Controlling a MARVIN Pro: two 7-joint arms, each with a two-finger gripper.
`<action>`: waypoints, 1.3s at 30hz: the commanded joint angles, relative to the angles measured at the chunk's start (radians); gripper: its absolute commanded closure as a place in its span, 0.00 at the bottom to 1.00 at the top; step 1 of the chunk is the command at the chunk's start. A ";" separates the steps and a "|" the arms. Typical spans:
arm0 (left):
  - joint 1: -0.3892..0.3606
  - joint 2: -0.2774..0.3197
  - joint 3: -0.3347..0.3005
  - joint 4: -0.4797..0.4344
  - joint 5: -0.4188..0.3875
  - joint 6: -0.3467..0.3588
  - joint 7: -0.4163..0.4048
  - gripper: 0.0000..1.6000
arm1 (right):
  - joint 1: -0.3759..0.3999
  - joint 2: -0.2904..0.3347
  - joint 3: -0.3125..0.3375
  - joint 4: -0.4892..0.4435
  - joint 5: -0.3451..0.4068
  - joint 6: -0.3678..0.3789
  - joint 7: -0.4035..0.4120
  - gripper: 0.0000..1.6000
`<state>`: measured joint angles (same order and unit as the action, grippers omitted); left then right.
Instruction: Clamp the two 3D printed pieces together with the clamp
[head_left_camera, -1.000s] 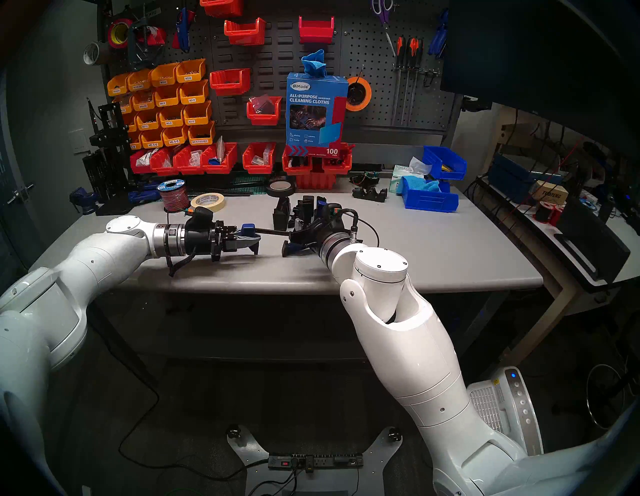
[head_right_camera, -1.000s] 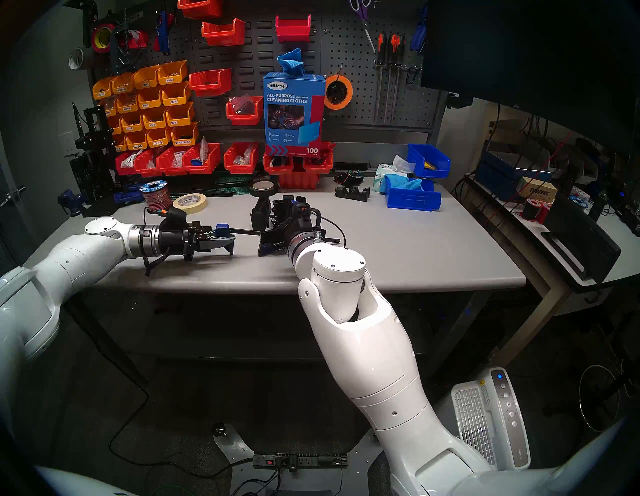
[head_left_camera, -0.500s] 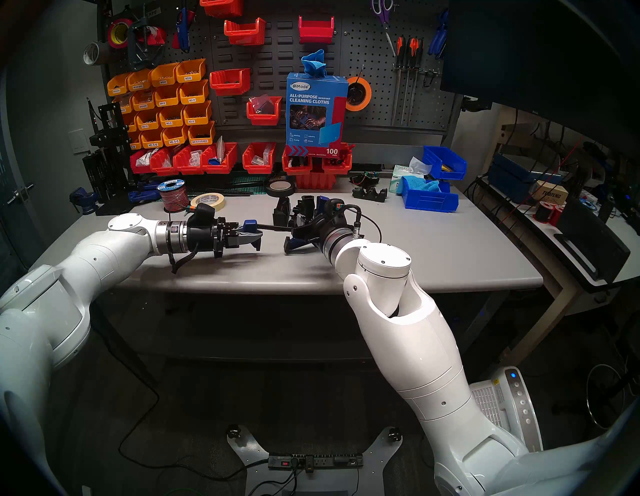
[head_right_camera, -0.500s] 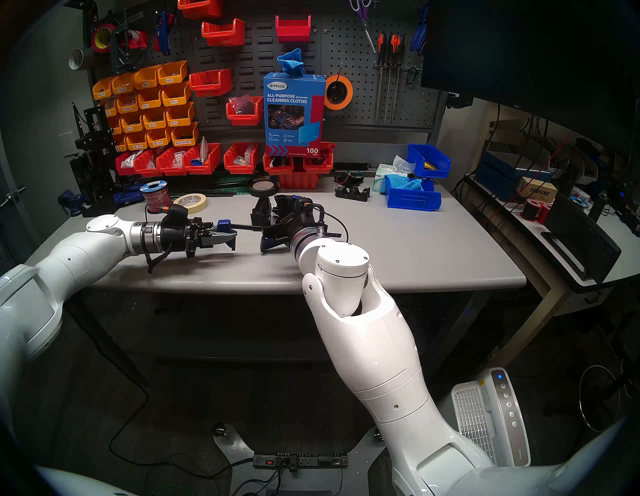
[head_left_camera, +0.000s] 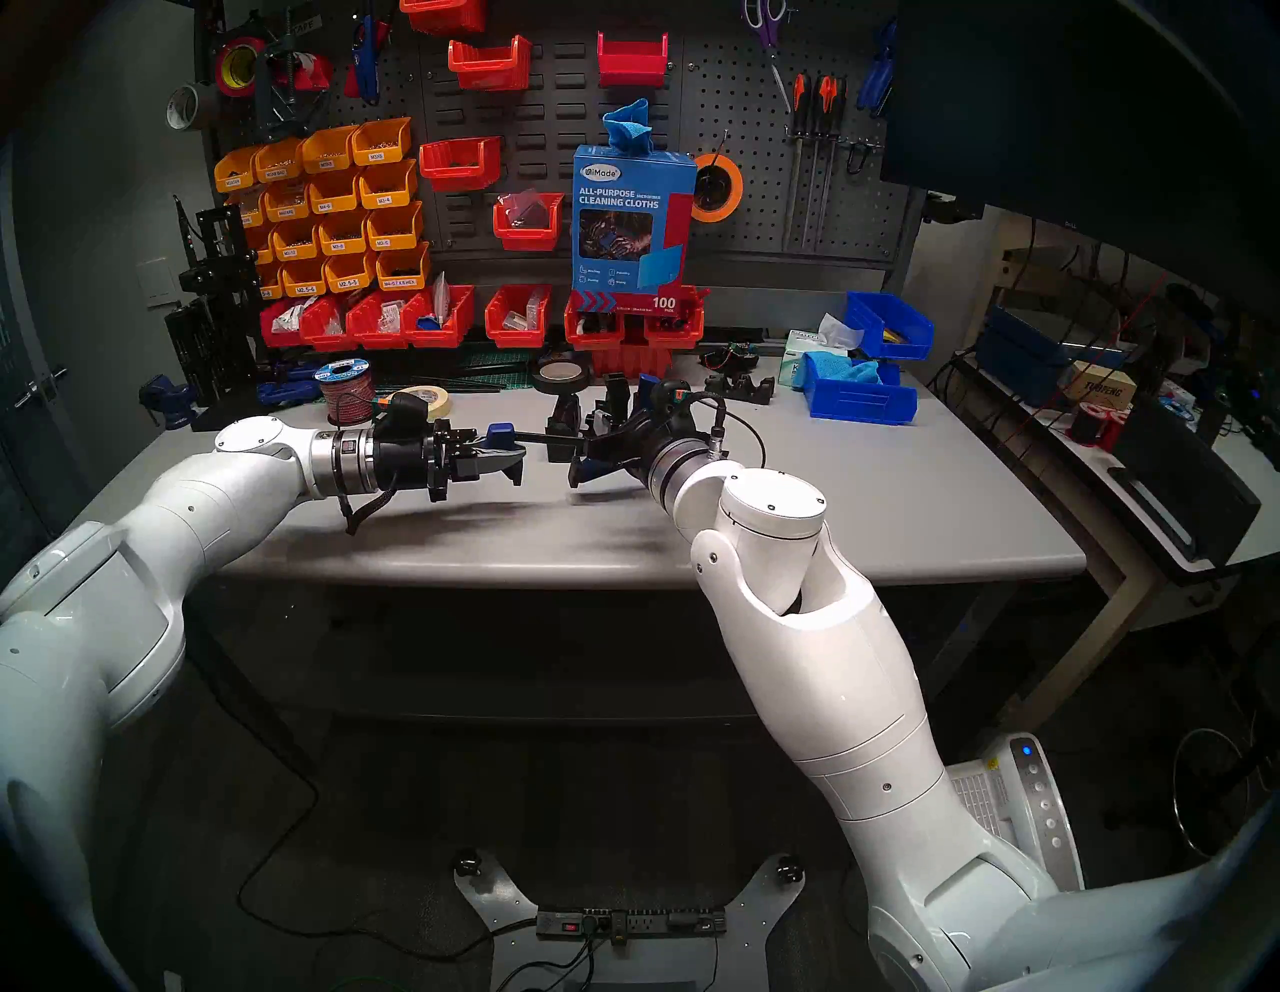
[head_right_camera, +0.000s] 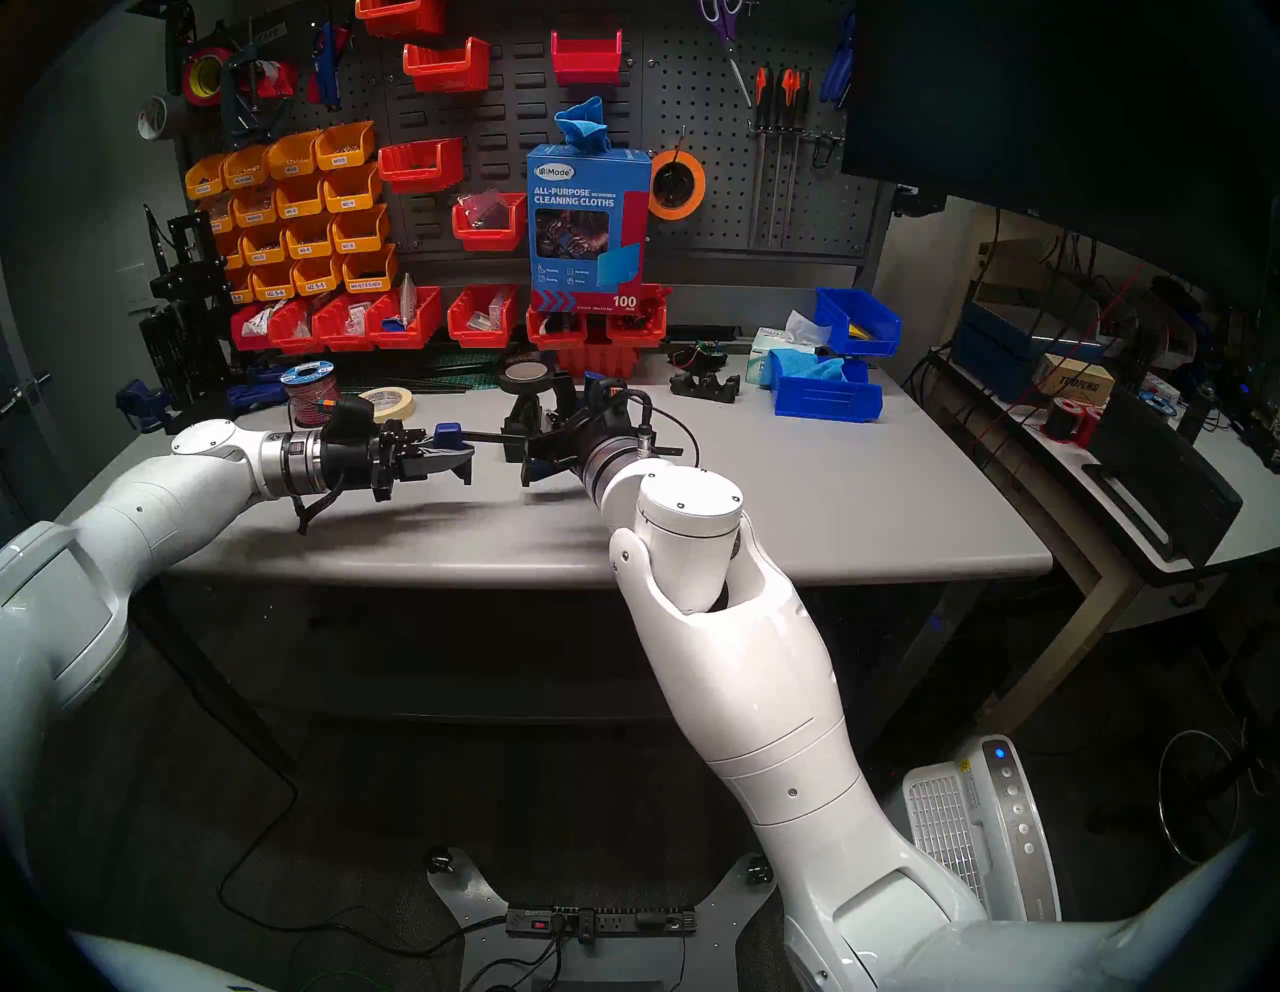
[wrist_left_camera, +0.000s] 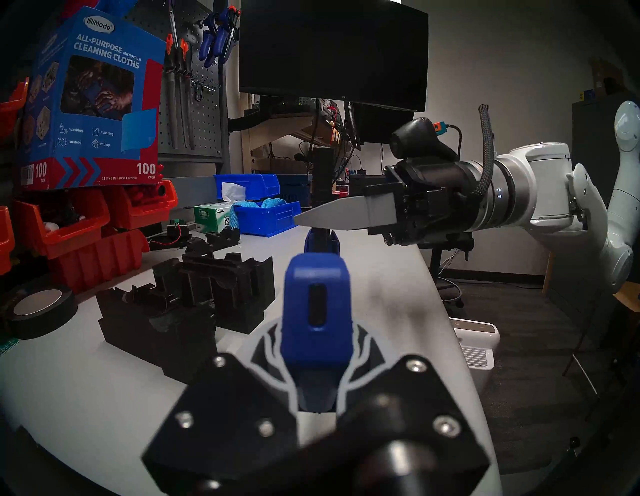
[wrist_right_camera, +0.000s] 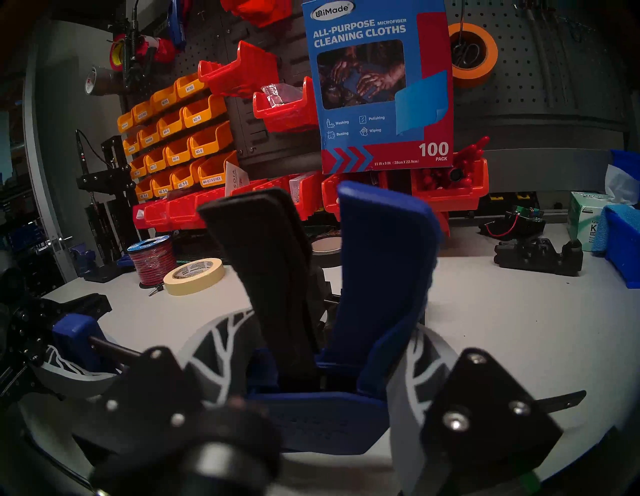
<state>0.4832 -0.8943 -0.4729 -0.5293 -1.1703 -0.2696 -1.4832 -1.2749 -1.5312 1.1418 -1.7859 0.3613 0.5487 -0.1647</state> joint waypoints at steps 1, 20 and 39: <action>-0.069 -0.006 -0.039 0.007 -0.037 -0.004 0.000 1.00 | 0.058 0.002 0.005 -0.016 -0.015 -0.023 0.010 1.00; -0.089 -0.020 -0.059 0.052 -0.034 -0.021 0.000 1.00 | 0.077 0.030 0.039 -0.004 -0.038 -0.042 0.035 1.00; -0.098 -0.022 -0.062 0.072 -0.030 -0.031 0.000 1.00 | 0.088 0.064 0.071 0.019 -0.049 -0.058 0.027 1.00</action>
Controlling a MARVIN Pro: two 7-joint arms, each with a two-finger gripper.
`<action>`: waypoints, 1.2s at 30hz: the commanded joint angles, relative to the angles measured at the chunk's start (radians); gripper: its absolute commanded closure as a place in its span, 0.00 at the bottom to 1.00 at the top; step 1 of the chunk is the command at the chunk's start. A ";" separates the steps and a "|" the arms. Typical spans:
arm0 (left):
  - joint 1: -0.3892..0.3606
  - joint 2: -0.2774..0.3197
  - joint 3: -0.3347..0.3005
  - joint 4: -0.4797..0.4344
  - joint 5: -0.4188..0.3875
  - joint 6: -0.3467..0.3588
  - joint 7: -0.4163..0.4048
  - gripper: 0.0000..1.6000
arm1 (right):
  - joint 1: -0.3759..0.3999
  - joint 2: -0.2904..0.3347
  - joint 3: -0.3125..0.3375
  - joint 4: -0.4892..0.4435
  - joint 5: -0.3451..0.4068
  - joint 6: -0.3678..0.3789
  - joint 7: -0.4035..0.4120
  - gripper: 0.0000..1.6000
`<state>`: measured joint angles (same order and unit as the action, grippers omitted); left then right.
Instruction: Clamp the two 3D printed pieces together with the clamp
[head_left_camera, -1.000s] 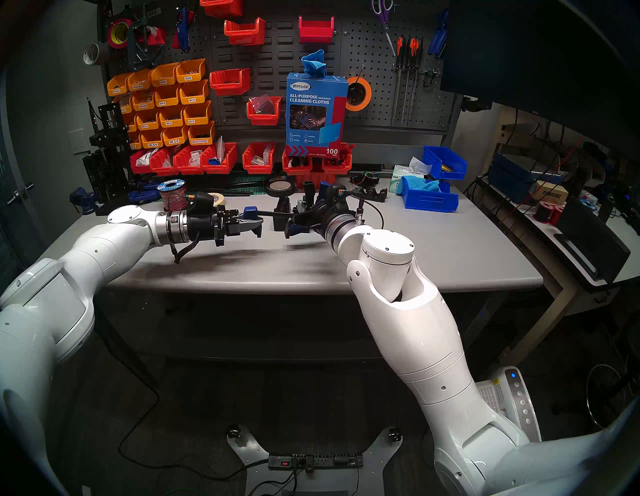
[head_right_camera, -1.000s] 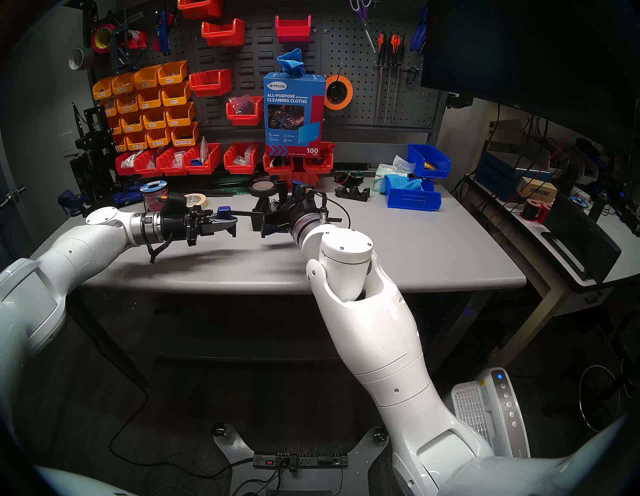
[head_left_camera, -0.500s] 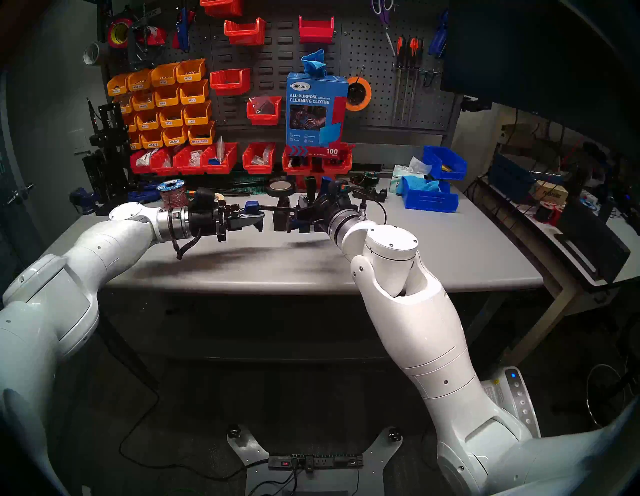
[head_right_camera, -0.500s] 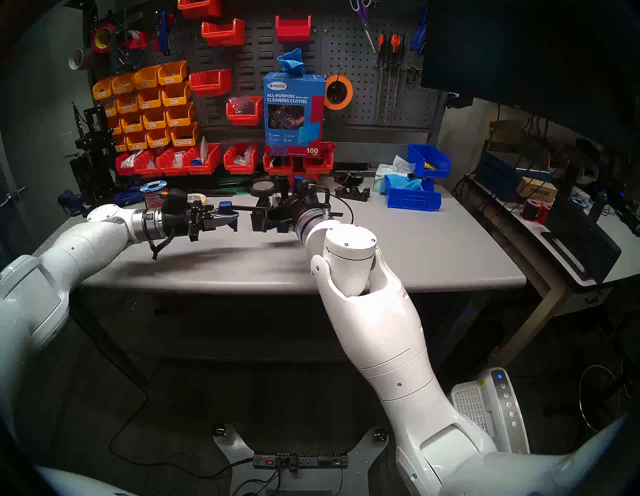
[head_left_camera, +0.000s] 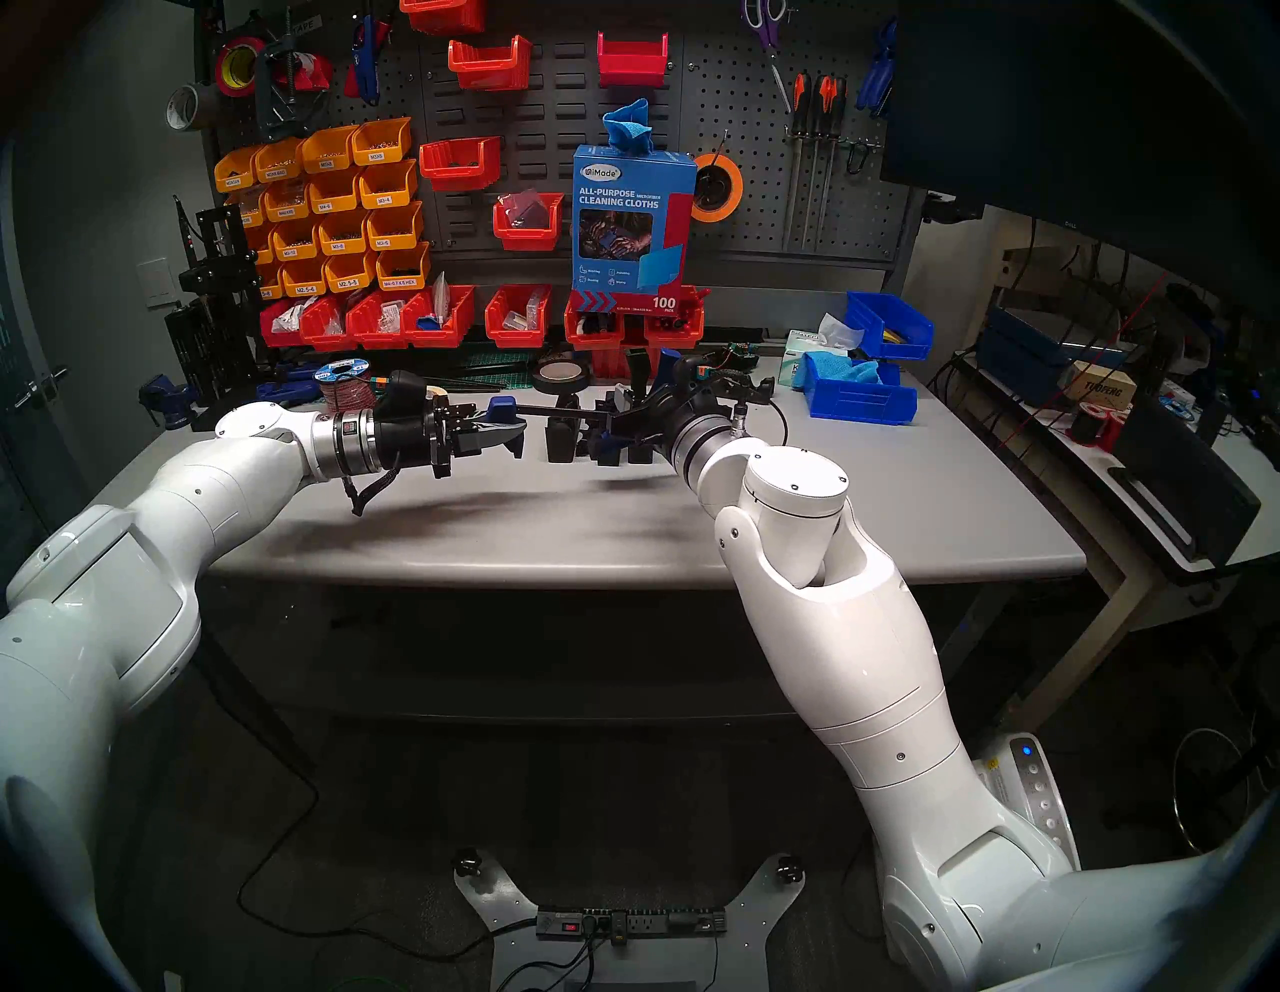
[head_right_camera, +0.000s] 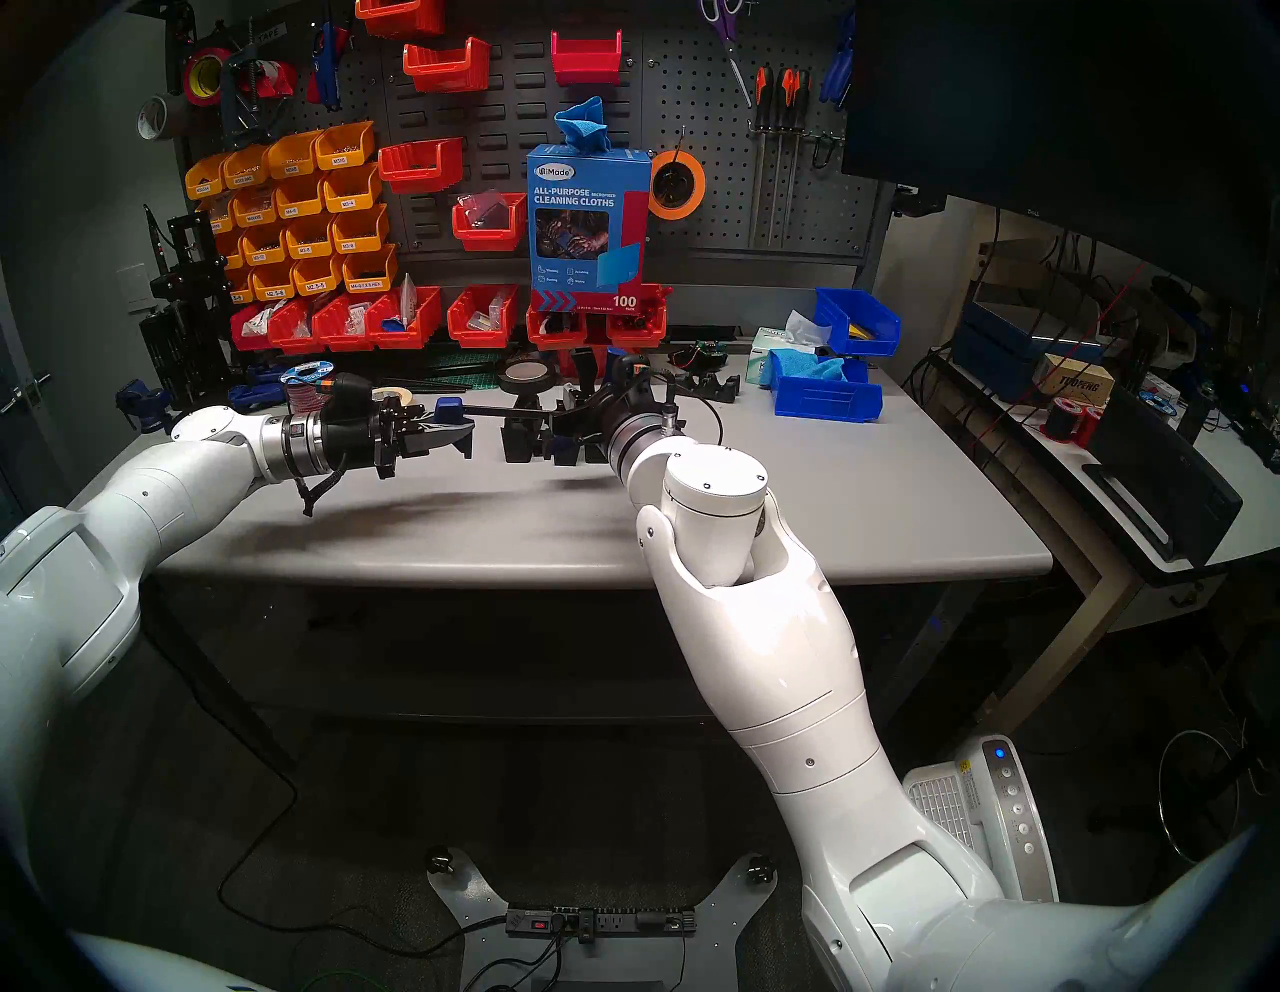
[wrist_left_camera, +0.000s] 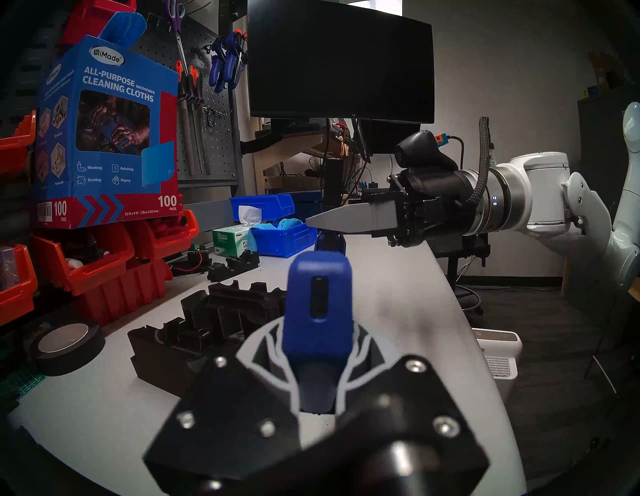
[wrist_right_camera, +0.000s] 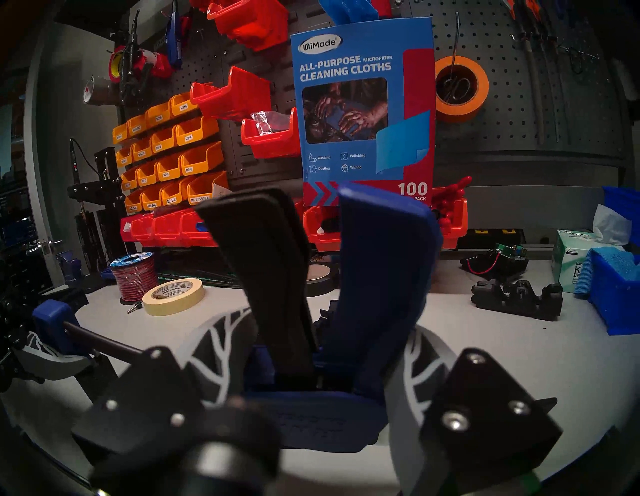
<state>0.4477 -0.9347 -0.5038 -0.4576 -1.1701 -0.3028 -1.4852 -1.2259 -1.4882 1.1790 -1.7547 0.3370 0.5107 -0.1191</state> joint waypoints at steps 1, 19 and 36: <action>-0.062 0.018 -0.031 0.001 -0.030 0.002 0.002 1.00 | 0.039 0.023 0.036 -0.010 -0.024 -0.021 -0.019 1.00; -0.068 0.008 -0.034 0.027 -0.030 -0.001 0.002 1.00 | 0.061 0.050 0.062 0.018 -0.028 -0.033 -0.017 1.00; -0.074 -0.006 -0.037 0.049 -0.028 -0.003 0.002 1.00 | 0.075 0.067 0.074 0.035 -0.029 -0.041 -0.019 1.00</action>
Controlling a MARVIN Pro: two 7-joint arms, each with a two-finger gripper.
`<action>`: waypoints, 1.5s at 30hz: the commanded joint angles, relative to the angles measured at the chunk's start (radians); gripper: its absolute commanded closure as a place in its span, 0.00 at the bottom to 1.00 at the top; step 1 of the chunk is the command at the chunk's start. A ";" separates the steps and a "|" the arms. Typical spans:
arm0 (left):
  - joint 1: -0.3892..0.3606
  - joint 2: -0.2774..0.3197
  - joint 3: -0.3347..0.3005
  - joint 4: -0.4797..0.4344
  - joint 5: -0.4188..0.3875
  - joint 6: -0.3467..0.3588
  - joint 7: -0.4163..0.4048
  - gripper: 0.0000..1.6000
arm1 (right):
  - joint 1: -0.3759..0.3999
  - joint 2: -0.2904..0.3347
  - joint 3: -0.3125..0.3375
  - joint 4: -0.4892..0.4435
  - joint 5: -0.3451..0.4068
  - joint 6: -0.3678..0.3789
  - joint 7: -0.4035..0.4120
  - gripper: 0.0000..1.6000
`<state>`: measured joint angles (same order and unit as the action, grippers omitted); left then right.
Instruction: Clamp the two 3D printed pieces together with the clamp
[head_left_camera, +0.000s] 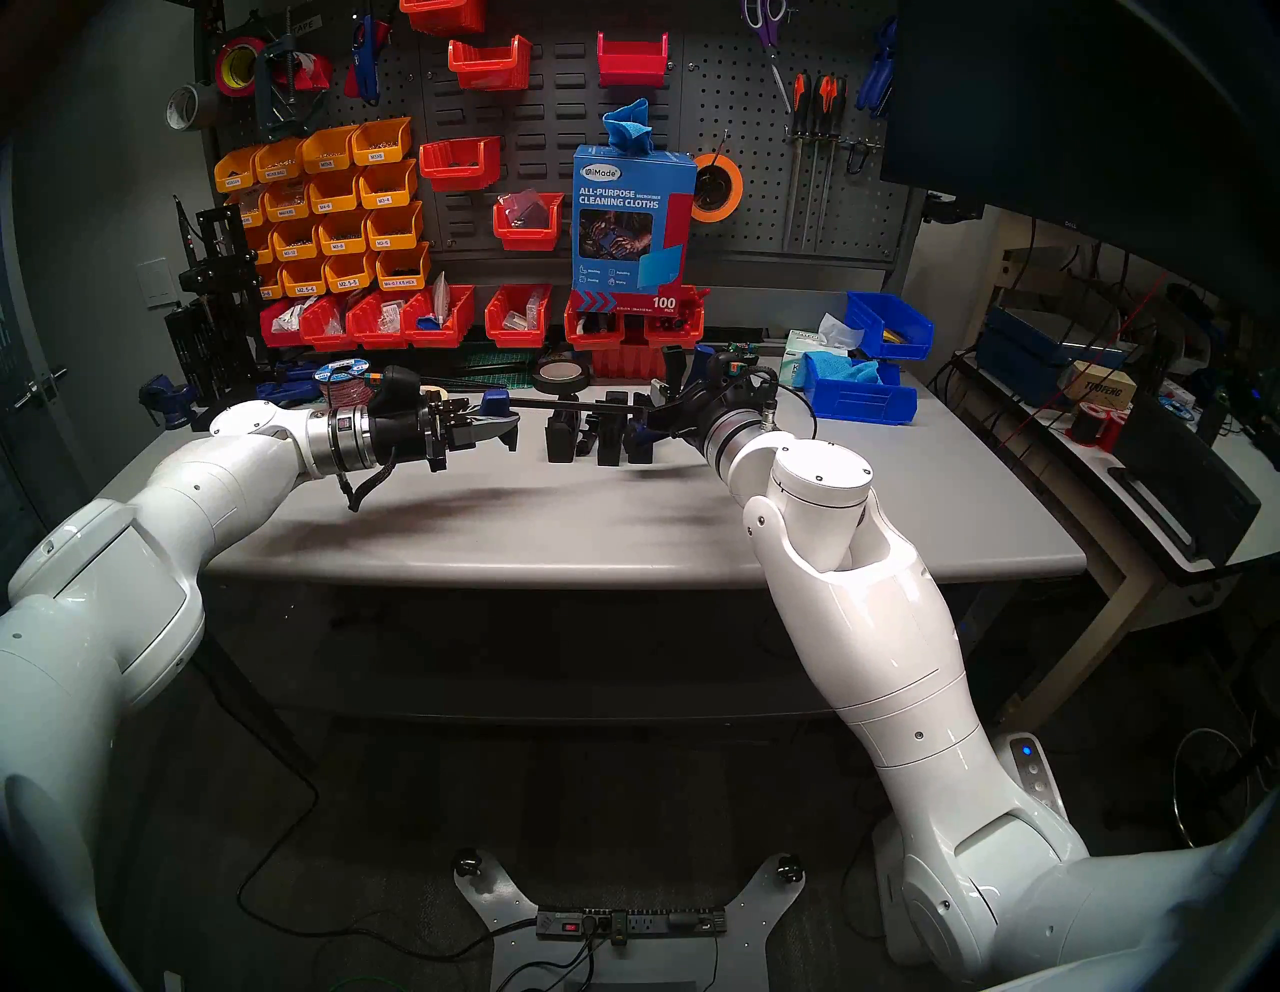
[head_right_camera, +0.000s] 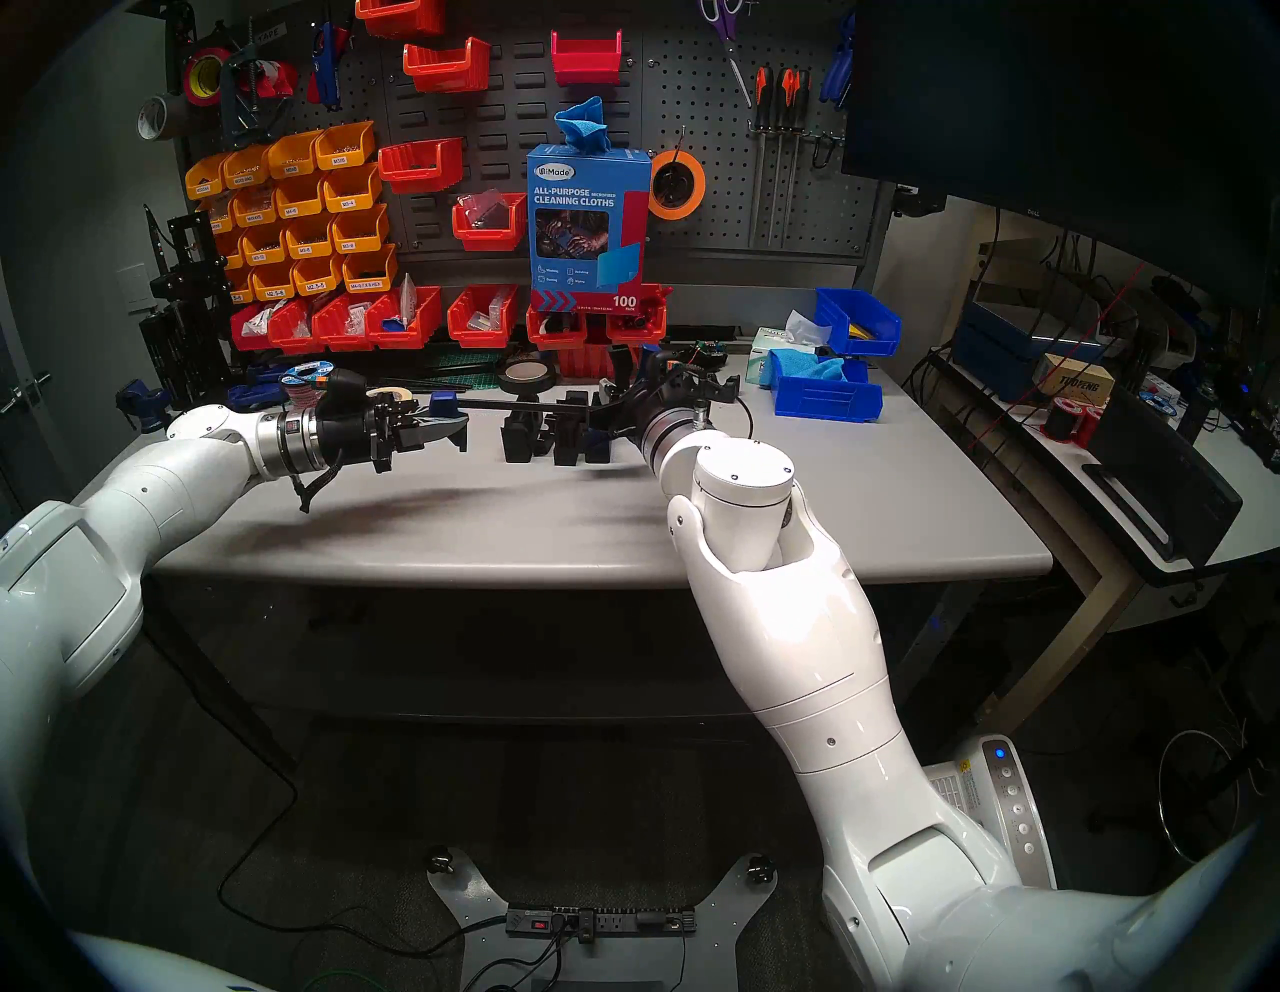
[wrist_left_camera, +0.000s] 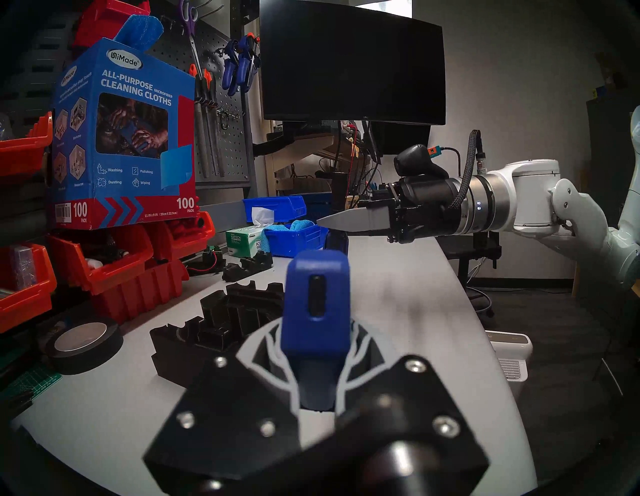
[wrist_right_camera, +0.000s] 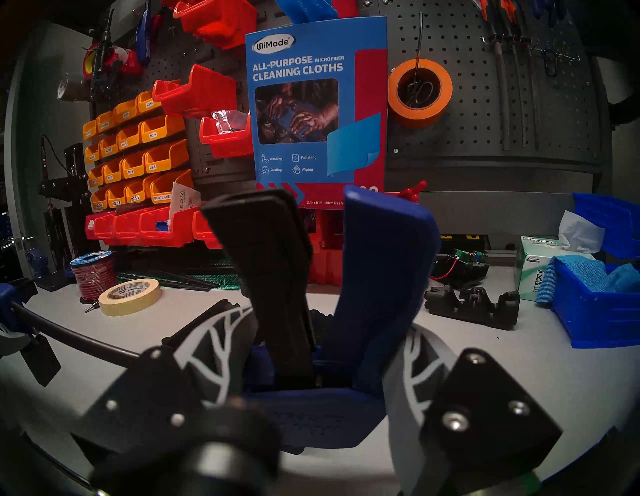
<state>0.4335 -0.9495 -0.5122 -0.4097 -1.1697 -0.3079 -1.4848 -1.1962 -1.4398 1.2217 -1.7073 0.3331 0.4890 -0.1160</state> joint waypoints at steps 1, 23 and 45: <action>-0.060 0.008 -0.029 0.003 -0.028 0.002 0.001 1.00 | 0.046 0.019 0.032 -0.012 -0.025 -0.020 -0.022 1.00; -0.099 -0.078 -0.047 0.129 -0.008 -0.084 0.035 1.00 | 0.049 0.021 0.023 -0.018 -0.030 -0.027 -0.026 1.00; -0.112 -0.115 -0.053 0.192 0.017 -0.109 0.053 1.00 | 0.075 0.003 -0.006 0.001 -0.027 -0.031 -0.021 1.00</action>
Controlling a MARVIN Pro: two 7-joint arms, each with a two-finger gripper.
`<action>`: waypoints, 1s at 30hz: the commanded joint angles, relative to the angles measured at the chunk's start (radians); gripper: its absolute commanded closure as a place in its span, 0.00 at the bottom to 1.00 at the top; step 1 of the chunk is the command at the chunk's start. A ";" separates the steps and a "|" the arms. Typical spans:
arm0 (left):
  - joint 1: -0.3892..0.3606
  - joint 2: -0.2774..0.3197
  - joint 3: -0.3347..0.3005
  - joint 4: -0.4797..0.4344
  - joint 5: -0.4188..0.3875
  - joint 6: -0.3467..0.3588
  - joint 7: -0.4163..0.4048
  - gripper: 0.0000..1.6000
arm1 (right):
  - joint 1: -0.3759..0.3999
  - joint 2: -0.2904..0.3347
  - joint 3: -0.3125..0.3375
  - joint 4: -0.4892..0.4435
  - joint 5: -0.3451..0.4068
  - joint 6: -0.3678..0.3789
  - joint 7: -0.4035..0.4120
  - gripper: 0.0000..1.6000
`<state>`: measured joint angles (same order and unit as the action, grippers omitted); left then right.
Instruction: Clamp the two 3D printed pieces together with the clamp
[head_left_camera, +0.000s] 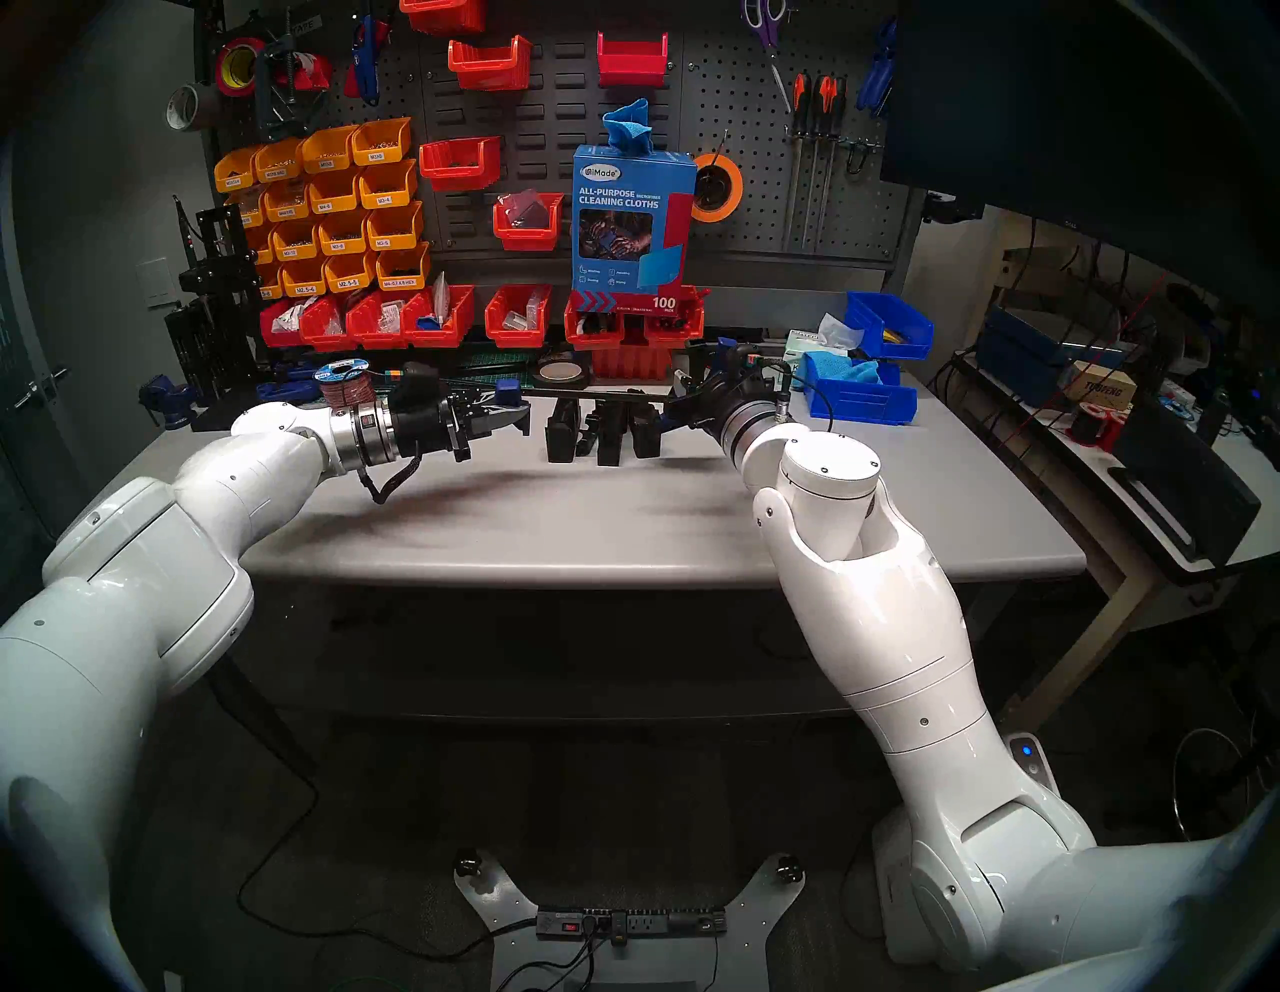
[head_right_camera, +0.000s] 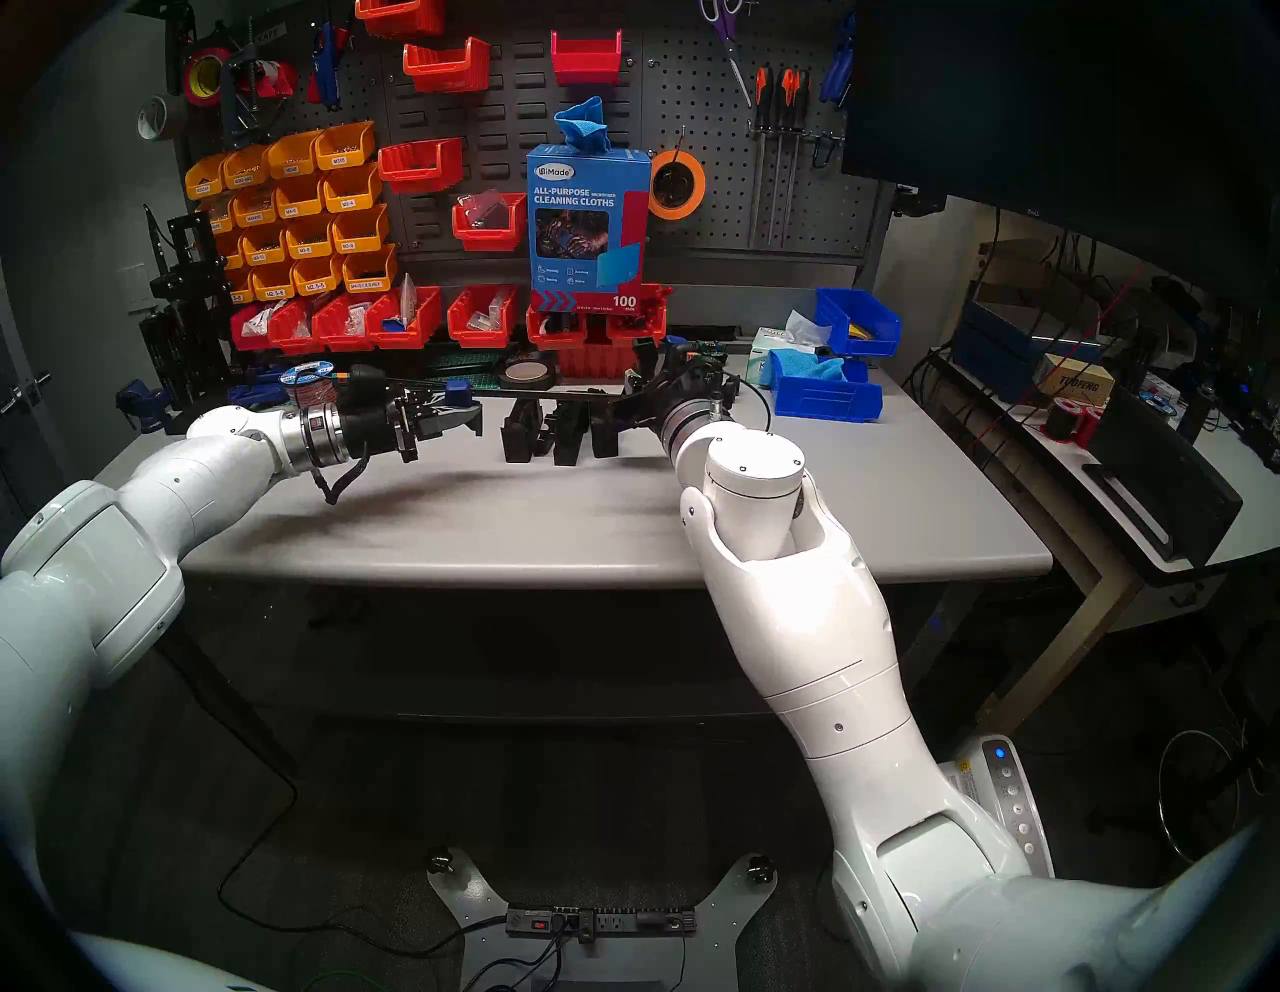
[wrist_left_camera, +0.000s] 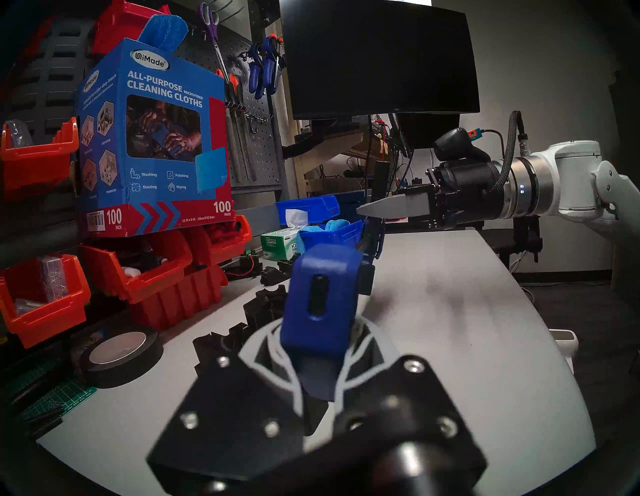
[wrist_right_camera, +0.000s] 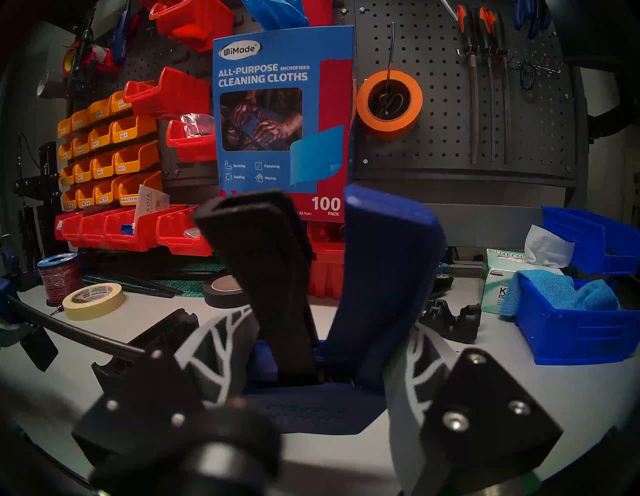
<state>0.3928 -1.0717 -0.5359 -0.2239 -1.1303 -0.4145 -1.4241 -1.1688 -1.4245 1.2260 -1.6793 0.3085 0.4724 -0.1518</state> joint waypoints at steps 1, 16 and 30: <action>-0.071 0.007 -0.030 0.007 -0.022 -0.003 -0.007 1.00 | 0.051 -0.013 -0.012 -0.026 -0.002 -0.015 0.017 1.00; -0.081 0.002 -0.041 0.012 -0.011 -0.010 -0.008 1.00 | 0.070 -0.009 -0.011 -0.022 -0.002 -0.015 0.033 1.00; -0.100 -0.010 -0.050 0.011 0.003 -0.014 0.017 1.00 | 0.095 -0.009 0.001 -0.006 -0.011 -0.024 0.040 1.00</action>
<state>0.3711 -1.0723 -0.5610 -0.2071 -1.1084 -0.4297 -1.4084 -1.1256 -1.4312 1.2225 -1.6605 0.3038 0.4682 -0.1207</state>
